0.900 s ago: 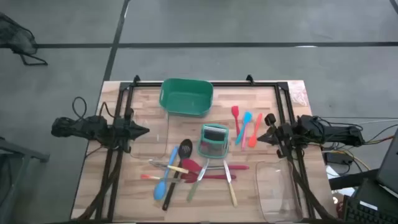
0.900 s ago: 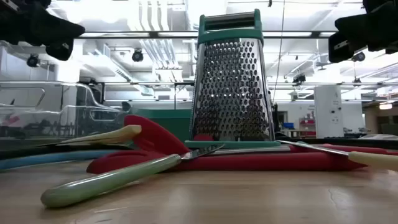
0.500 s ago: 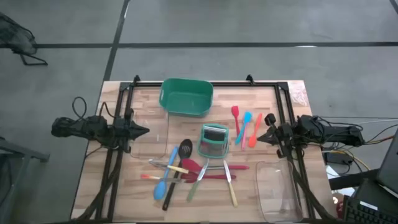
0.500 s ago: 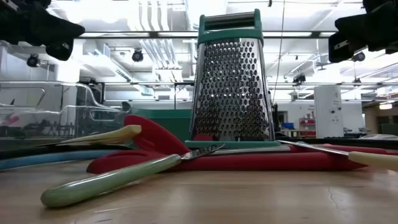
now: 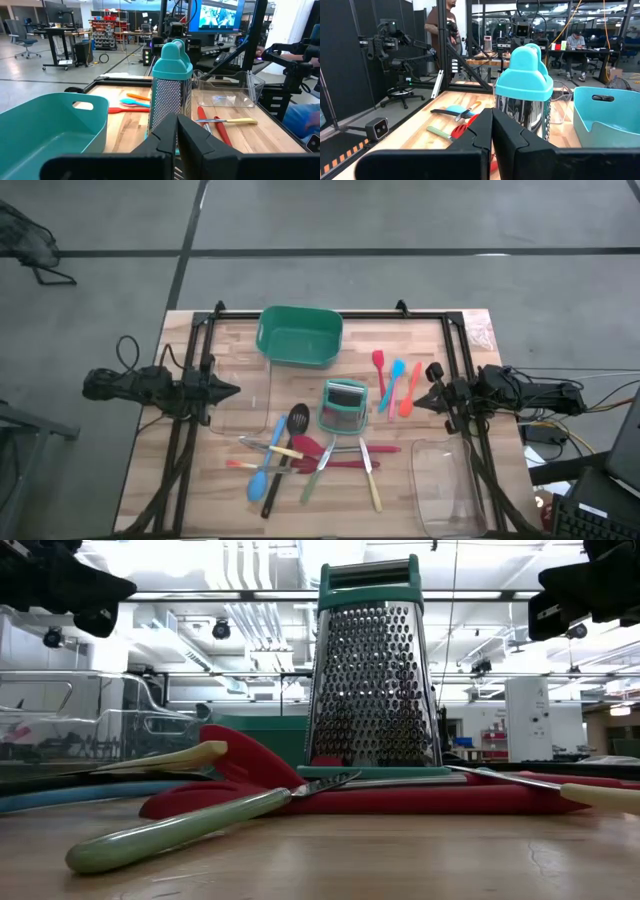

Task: Pick & Place Kitchen Items

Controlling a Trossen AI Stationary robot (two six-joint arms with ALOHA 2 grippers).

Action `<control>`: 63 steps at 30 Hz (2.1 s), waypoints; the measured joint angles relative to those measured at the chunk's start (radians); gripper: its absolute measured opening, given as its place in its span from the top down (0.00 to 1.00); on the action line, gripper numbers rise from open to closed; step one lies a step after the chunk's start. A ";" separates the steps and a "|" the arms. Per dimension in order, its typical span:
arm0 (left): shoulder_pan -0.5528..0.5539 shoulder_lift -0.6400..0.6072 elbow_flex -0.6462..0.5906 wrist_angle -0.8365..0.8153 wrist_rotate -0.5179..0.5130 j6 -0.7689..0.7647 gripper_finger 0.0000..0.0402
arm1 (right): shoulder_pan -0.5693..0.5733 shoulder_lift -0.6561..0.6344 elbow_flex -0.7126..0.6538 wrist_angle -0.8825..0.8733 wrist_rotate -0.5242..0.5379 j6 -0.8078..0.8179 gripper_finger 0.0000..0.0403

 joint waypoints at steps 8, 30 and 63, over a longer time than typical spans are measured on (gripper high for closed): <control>0.000 0.000 0.000 0.000 0.000 0.000 0.95 | 0.000 0.000 0.000 0.000 0.000 0.000 0.98; 0.000 0.000 0.000 0.000 0.000 0.000 0.95 | 0.000 0.003 0.000 0.052 0.003 0.147 0.98; 0.000 0.000 0.000 -0.001 0.000 0.000 0.95 | 0.389 1.097 0.779 -0.294 0.154 1.098 0.98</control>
